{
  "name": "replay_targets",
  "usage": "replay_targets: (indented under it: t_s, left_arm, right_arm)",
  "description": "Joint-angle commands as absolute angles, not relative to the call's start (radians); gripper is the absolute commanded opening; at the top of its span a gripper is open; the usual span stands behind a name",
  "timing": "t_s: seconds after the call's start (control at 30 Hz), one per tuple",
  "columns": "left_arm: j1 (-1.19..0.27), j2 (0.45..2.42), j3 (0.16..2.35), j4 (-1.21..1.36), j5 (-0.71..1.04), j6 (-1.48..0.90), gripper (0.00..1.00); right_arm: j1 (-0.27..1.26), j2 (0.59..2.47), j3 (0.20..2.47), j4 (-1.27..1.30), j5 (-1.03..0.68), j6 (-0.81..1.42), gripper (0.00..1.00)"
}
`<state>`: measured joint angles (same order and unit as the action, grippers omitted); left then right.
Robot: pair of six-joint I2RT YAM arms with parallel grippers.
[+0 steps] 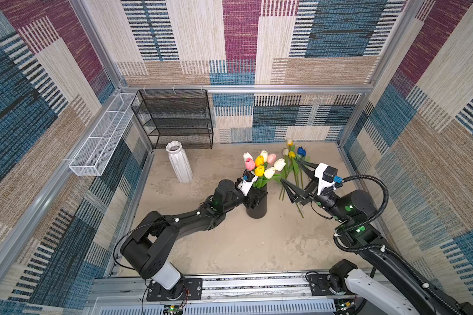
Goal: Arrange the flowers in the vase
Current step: 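Slide the dark vase away with the left gripper while the right draws back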
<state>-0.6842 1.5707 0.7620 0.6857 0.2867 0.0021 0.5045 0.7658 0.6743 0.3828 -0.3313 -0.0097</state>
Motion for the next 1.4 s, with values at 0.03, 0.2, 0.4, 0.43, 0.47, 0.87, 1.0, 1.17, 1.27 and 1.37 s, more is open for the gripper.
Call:
replay_targets:
  t_s: [0.03, 0.2, 0.4, 0.43, 0.47, 0.87, 1.0, 1.17, 1.27, 1.37]
  left_arm:
    - [-0.691, 1.541, 0.746, 0.717, 0.286, -0.007, 0.73]
    - [-0.698, 1.541, 0.744, 0.707, 0.301, -0.006, 0.63]
    - [-0.715, 1.549, 0.756, 0.687, 0.308, 0.002, 0.48]
    - [-0.715, 1.547, 0.753, 0.691, 0.302, 0.0, 0.45]
    - [-0.715, 1.546, 0.746, 0.703, 0.295, 0.0, 0.42]
    - [-0.598, 1.594, 0.97, 0.624, 0.329, 0.089, 0.18]
    - [-0.523, 1.716, 1.125, 0.662, 0.353, 0.107, 0.18]
    - [-0.454, 1.927, 1.38, 0.638, 0.357, 0.124, 0.17]
    - [-0.423, 2.042, 1.512, 0.632, 0.329, 0.11, 0.17]
    - [-0.401, 2.146, 1.62, 0.627, 0.295, 0.116, 0.18]
  right_arm:
    - [0.505, 0.755, 0.656, 0.446, -0.312, -0.022, 0.94]
    - [0.505, 0.742, 0.635, 0.46, -0.303, -0.028, 0.94]
    - [0.505, 0.718, 0.603, 0.479, -0.28, -0.037, 0.94]
    - [0.505, 0.72, 0.601, 0.477, -0.276, -0.041, 0.94]
    - [0.505, 0.724, 0.601, 0.472, -0.275, -0.046, 0.94]
    - [0.505, 0.701, 0.571, 0.505, -0.181, -0.046, 0.93]
    - [0.505, 0.673, 0.562, 0.505, -0.154, -0.037, 0.93]
    - [0.505, 0.638, 0.561, 0.478, -0.119, -0.044, 0.93]
    - [0.505, 0.623, 0.574, 0.44, -0.111, -0.05, 0.93]
    - [0.505, 0.604, 0.584, 0.413, -0.104, -0.054, 0.93]
